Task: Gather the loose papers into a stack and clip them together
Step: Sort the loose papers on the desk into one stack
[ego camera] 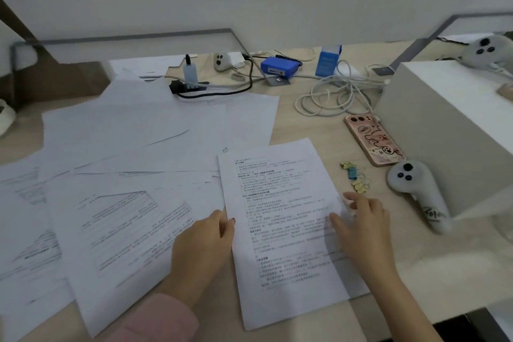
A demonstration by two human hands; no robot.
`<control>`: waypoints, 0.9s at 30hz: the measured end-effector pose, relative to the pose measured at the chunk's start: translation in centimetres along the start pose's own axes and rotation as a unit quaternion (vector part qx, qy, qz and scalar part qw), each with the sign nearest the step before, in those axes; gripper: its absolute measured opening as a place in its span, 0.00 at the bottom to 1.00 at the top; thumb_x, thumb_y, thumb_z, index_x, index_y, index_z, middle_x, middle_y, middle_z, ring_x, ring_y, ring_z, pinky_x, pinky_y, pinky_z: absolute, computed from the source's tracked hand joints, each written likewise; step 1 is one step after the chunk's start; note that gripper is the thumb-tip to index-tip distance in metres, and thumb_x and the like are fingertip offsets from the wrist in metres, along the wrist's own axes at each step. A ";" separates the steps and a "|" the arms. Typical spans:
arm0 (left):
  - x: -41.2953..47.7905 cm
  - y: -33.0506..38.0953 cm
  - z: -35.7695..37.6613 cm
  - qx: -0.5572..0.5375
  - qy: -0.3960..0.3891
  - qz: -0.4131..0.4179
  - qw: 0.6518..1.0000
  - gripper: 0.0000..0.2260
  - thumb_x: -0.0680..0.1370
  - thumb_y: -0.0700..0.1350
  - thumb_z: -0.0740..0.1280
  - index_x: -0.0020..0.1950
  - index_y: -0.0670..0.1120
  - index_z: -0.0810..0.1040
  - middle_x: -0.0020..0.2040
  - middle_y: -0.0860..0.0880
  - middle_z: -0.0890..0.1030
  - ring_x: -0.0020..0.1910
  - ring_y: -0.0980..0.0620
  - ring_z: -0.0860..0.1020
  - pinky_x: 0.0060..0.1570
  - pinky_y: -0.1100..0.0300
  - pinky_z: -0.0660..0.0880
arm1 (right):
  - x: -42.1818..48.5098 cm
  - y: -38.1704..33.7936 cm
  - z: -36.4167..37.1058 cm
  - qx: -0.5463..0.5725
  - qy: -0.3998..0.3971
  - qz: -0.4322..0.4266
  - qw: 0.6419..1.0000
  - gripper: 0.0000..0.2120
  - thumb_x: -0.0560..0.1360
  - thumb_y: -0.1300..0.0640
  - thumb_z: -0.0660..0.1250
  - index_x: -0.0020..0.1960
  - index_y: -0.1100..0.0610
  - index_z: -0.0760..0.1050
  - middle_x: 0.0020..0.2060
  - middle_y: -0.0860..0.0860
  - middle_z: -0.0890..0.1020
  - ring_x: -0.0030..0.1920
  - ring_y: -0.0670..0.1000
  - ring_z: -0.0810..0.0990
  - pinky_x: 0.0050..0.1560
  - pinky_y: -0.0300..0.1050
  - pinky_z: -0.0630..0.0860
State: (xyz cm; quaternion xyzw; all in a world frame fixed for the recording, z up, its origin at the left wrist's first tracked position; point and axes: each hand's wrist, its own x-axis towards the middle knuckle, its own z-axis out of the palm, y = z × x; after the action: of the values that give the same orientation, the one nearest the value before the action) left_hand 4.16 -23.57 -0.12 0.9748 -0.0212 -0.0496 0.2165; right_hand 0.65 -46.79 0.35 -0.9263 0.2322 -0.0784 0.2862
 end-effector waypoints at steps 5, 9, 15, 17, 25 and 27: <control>-0.7 -0.5 -1.1 -0.077 -0.001 0.031 0.997 0.10 0.78 0.52 0.58 0.41 0.50 0.72 0.29 0.54 0.73 0.28 0.57 0.70 0.28 0.68 0.63 | 0.2 -2.8 -0.4 0.090 -0.023 -0.094 0.991 0.18 0.74 0.59 0.66 0.64 0.54 0.70 0.51 0.48 0.72 0.54 0.49 0.69 0.53 0.42 0.68; -1.5 -2.8 -2.4 -0.108 0.101 0.058 0.987 0.04 0.77 0.49 0.61 0.43 0.54 0.74 0.31 0.59 0.73 0.38 0.66 0.72 0.36 0.72 0.68 | 0.1 -7.2 0.2 0.134 -0.056 -0.176 0.974 0.16 0.75 0.61 0.65 0.61 0.51 0.70 0.49 0.47 0.74 0.53 0.47 0.71 0.54 0.40 0.67; -3.3 -11.4 -5.6 -0.091 0.212 0.040 0.972 0.14 0.73 0.52 0.56 0.52 0.50 0.76 0.49 0.57 0.76 0.49 0.63 0.70 0.49 0.81 0.62 | -1.6 -14.2 5.0 0.115 -0.166 -0.268 0.942 0.16 0.75 0.60 0.64 0.62 0.52 0.71 0.52 0.46 0.72 0.57 0.47 0.71 0.56 0.37 0.64; -4.3 -14.9 -7.0 -0.070 0.234 0.012 0.970 0.16 0.73 0.52 0.57 0.54 0.47 0.76 0.52 0.52 0.77 0.52 0.60 0.71 0.53 0.74 0.63 | -2.9 -16.5 7.0 0.108 -0.199 -0.290 0.930 0.15 0.76 0.59 0.64 0.62 0.51 0.71 0.53 0.44 0.71 0.58 0.46 0.70 0.56 0.35 0.63; -8.2 -27.8 -11.6 0.088 0.106 -0.239 0.961 0.37 0.73 0.66 0.58 0.75 0.48 0.54 0.77 0.45 0.53 0.76 0.46 0.51 0.73 0.53 0.52 | -8.3 -25.1 14.3 0.097 -0.303 -0.332 0.888 0.13 0.77 0.58 0.62 0.61 0.52 0.71 0.53 0.44 0.70 0.59 0.44 0.68 0.56 0.32 0.61; -8.9 -29.0 -12.2 0.101 0.097 -0.253 0.957 0.37 0.73 0.67 0.55 0.76 0.48 0.53 0.77 0.45 0.54 0.76 0.47 0.54 0.71 0.52 0.58 | -9.5 -26.7 15.6 0.090 -0.321 -0.333 0.882 0.13 0.77 0.58 0.62 0.61 0.52 0.71 0.54 0.44 0.70 0.59 0.44 0.68 0.55 0.32 0.61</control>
State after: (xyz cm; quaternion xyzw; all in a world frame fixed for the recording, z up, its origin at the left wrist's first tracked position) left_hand -2.82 8.35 -0.63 0.9652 0.2424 -0.0059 0.0979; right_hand 6.97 -15.09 2.50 -0.8938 -0.2023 0.1125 0.3841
